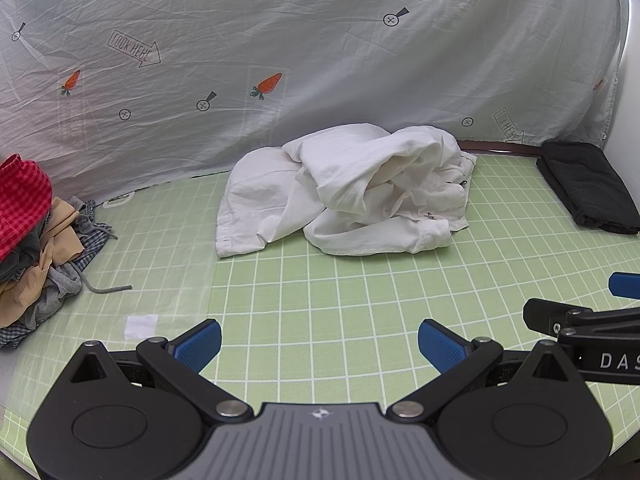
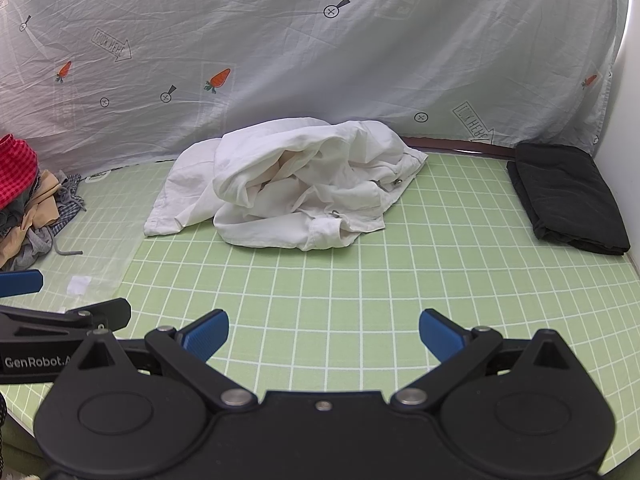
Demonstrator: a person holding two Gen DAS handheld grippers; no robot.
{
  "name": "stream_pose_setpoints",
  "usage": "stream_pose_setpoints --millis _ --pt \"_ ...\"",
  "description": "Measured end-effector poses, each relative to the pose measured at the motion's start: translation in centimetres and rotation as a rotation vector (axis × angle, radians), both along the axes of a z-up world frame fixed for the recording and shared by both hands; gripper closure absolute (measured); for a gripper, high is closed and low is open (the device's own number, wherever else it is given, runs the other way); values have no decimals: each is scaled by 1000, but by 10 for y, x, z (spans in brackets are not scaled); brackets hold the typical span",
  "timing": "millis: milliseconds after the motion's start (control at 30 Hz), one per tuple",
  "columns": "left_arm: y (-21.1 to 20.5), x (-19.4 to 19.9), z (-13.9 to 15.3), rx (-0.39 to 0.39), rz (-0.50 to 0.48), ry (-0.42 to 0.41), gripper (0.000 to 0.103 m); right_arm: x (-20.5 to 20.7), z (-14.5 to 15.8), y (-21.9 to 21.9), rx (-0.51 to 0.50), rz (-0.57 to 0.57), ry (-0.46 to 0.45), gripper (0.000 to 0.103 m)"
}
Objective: Fold clothes
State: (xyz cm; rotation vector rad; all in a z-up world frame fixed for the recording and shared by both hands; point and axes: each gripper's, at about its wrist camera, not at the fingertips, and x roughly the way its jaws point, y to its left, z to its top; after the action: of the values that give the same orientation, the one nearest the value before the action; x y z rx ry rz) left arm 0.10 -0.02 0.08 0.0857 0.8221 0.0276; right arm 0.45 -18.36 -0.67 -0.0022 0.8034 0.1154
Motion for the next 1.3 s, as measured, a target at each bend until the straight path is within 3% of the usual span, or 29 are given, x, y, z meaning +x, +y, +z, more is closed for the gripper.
stream_pose_setpoints --millis 433,800,1133,1300 --pt "4 6 -5 -31 -11 19 0 5 -2 -1 15 -8 -2 0" --pt "24 41 -11 -78 25 42 0 37 -9 -4 30 -56 -9 0" --pt "70 110 -33 -185 130 95 0 109 -33 -5 -13 -110 4 0" --pt "91 153 -54 -160 133 155 3 161 -56 -7 -62 -140 41 5"
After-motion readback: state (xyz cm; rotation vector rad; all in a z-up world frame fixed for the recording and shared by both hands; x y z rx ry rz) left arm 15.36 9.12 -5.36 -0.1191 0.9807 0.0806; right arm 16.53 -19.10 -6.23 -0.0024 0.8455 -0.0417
